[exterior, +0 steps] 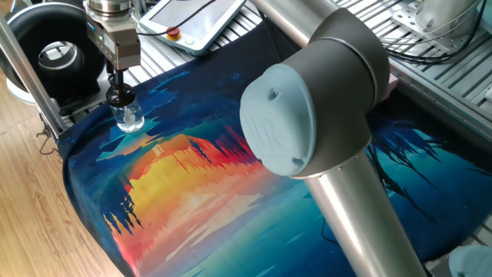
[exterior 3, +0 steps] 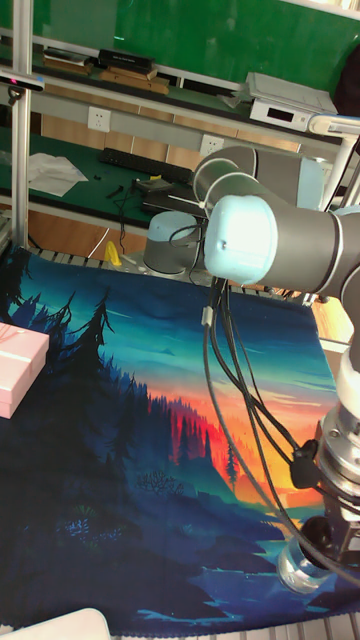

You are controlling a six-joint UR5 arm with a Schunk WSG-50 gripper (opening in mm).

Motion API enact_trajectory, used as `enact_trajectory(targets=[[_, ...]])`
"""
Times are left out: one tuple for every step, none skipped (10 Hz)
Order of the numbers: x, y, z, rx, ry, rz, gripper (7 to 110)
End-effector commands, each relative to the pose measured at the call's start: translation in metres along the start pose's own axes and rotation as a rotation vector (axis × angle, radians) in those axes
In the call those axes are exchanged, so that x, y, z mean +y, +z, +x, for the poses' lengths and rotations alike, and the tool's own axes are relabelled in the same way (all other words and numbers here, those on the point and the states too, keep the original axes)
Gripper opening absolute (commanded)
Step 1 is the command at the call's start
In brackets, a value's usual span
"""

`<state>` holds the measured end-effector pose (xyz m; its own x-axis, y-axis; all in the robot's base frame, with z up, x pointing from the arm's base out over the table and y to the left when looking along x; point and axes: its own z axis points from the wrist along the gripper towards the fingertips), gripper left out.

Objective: Unscrew the lid from the jar

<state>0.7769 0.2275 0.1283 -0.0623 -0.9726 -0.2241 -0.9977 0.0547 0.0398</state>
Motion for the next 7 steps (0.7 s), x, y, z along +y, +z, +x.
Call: enact_trajectory(targets=[[0.006, -0.002, 0.014, 0.038, 0.073, -0.006, 44], [0.010, -0.004, 0.014, 0.037, 0.081, -0.012, 44], [0.016, -0.008, 0.018, 0.056, 0.095, -0.018, 44], [0.023, -0.011, 0.034, 0.099, 0.143, -0.014, 44], [0.030, -0.009, 0.046, 0.119, 0.177, -0.020, 44], [0.035, -0.005, 0.054, 0.118, 0.215, -0.021, 44], [0.037, -0.005, 0.057, 0.103, 0.266, -0.013, 44]])
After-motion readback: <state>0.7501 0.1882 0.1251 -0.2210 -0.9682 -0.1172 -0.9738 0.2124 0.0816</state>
